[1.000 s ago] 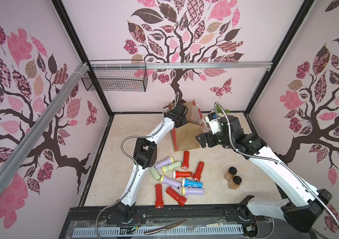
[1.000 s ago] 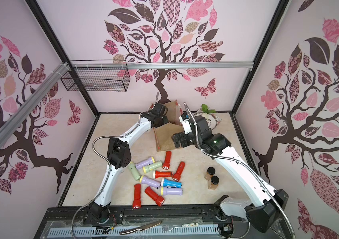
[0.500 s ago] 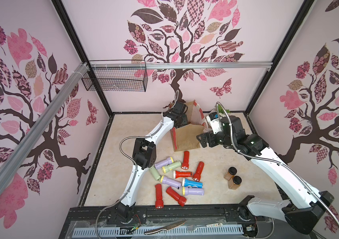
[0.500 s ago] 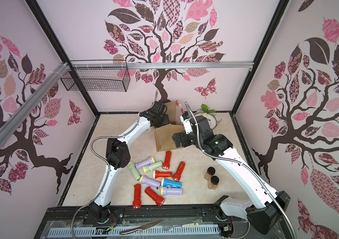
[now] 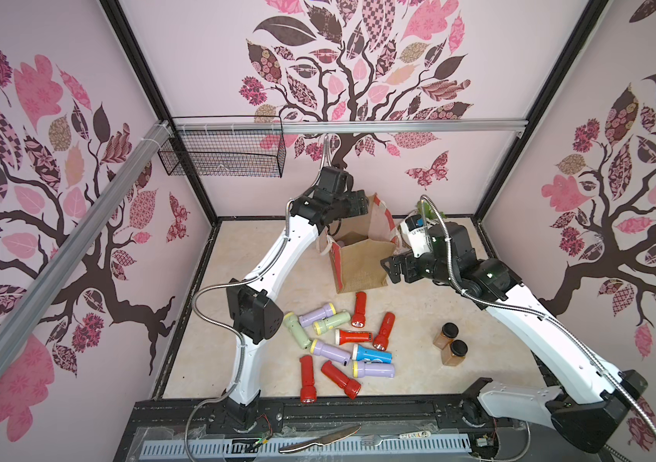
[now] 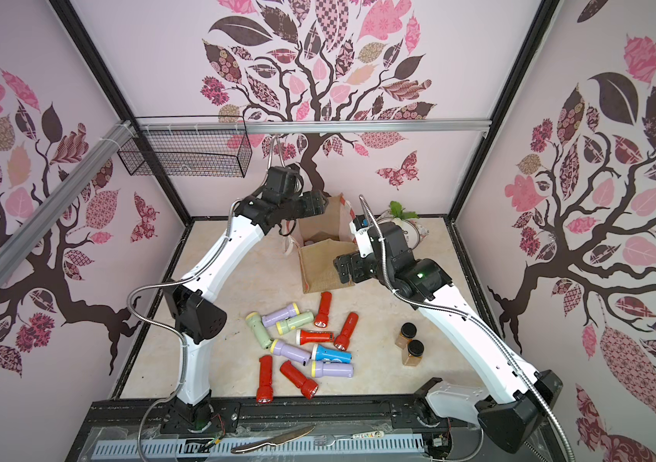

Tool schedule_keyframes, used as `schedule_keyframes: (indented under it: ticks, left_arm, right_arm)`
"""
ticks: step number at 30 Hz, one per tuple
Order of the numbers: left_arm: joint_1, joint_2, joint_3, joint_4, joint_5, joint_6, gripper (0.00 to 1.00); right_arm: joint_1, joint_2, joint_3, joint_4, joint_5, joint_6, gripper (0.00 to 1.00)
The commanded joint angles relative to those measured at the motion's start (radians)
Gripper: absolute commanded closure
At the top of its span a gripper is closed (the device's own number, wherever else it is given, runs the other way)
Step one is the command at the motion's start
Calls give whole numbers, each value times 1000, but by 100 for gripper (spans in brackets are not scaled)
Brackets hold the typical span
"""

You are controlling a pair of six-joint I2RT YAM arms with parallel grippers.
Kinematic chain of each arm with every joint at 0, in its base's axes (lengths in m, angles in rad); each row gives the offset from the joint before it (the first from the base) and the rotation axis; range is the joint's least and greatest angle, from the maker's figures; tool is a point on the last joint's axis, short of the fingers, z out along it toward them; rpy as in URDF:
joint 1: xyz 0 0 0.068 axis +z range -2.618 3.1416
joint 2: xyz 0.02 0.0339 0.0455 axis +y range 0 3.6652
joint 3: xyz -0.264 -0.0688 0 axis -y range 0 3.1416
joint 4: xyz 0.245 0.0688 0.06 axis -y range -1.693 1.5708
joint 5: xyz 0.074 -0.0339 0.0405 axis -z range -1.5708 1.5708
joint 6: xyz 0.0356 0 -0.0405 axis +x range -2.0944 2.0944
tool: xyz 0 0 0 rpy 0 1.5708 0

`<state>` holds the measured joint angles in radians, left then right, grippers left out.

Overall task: Put the flashlights into the tote bags
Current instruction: Place the flashlight in the canvas bag, then pick up the flashlight from the center of the board.

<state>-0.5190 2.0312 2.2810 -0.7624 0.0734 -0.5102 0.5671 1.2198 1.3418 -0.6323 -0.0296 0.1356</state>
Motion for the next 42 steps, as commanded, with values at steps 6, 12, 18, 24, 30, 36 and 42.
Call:
schedule_keyframes:
  ticks: [6,12,18,24,30,36,42]
  left_arm:
    - [-3,-343,-249,-88,14,87,18]
    - [-4,-567,-469,-212,-41,46,20]
    - [-4,-779,-746,-279,-56,-55,24]
    - [-4,-972,-1018,-370,-24,-143,28]
    - [-4,-1071,-1214,-472,38,-160,31]
    - [-5,-1138,-1417,-467,105,-188,35]
    - [-5,-1154,-1534,-417,149,-206,37]
  right_arm:
    - [0,-31,33,-20,-32,7,0]
    - [1,-25,28,-31,-62,13,0]
    - [16,-31,-10,-35,-73,32,0]
    - [40,-33,-45,-31,-83,41,0]
    - [53,-59,-137,40,-123,31,0]
    - [52,-78,-185,70,-127,35,0]
    - [54,-103,-276,124,-169,19,0]
